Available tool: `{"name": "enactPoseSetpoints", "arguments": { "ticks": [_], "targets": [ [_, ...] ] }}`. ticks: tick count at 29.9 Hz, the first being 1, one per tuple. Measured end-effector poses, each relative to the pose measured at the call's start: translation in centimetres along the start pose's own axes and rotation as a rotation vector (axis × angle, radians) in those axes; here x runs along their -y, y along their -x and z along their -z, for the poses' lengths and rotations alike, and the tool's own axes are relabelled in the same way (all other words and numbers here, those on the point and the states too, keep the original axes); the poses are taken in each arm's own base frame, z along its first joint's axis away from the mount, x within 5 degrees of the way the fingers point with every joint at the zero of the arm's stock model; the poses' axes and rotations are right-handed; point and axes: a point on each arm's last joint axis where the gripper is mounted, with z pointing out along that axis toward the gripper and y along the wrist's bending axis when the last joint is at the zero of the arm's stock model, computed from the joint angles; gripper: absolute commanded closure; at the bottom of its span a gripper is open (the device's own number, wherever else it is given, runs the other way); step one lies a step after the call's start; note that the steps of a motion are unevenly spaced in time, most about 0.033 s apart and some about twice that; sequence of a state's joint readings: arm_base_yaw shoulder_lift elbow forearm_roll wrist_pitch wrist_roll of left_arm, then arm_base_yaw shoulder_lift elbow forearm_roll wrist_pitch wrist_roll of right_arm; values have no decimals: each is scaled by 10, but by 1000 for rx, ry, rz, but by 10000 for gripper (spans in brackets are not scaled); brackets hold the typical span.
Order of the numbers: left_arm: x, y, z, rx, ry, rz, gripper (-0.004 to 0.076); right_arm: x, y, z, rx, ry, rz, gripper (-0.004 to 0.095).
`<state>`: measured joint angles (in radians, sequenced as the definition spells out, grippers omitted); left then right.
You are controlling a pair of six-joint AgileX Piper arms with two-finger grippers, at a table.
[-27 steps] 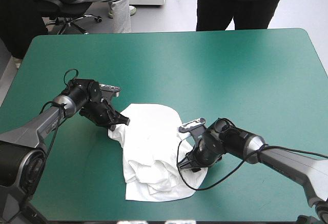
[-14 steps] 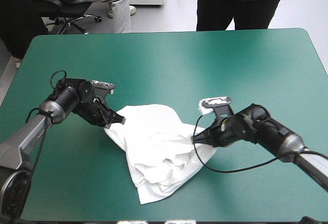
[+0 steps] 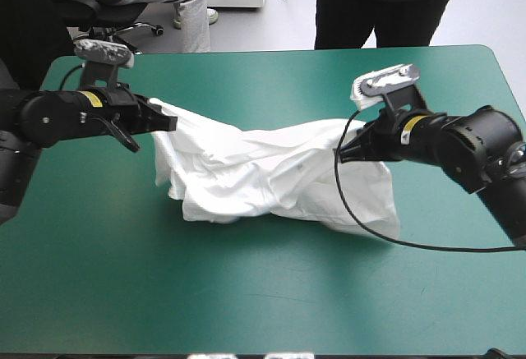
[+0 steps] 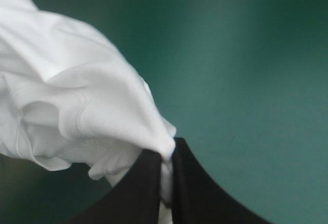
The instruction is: Fold the cloth
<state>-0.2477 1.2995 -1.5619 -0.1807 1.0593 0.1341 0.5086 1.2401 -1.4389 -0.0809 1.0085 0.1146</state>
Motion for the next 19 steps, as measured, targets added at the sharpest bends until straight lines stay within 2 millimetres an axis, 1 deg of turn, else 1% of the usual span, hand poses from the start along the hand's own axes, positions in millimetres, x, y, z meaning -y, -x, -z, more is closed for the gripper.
{"name": "enactPoseSetpoints", "arguments": {
  "ticks": [3, 4, 5, 9, 13, 15, 19],
  "targets": [
    [5, 19, 37, 112, 2, -22, 741, 4, 27, 36, 130, -28, 47, 925],
    [7, 27, 52, 163, 4, -31, 741, 5, 34, 49, 171, -34, 64, 925],
    [9, 32, 63, 199, 6, -38, 741, 5, 40, 59, 202, -38, 81, 925],
    [17, 53, 117, 386, 12, -69, 741, 8, 60, 109, 358, -52, 134, 925],
    [25, 62, 167, 560, 19, -96, 741, 11, 70, 157, 511, -72, 176, 925],
    [28, 63, 190, 641, 20, -107, 741, 12, 72, 178, 577, -82, 191, 925],
    [37, 63, 233, 810, 9, -141, 741, 14, 74, 206, 677, -91, 192, 925]
  ]
}}
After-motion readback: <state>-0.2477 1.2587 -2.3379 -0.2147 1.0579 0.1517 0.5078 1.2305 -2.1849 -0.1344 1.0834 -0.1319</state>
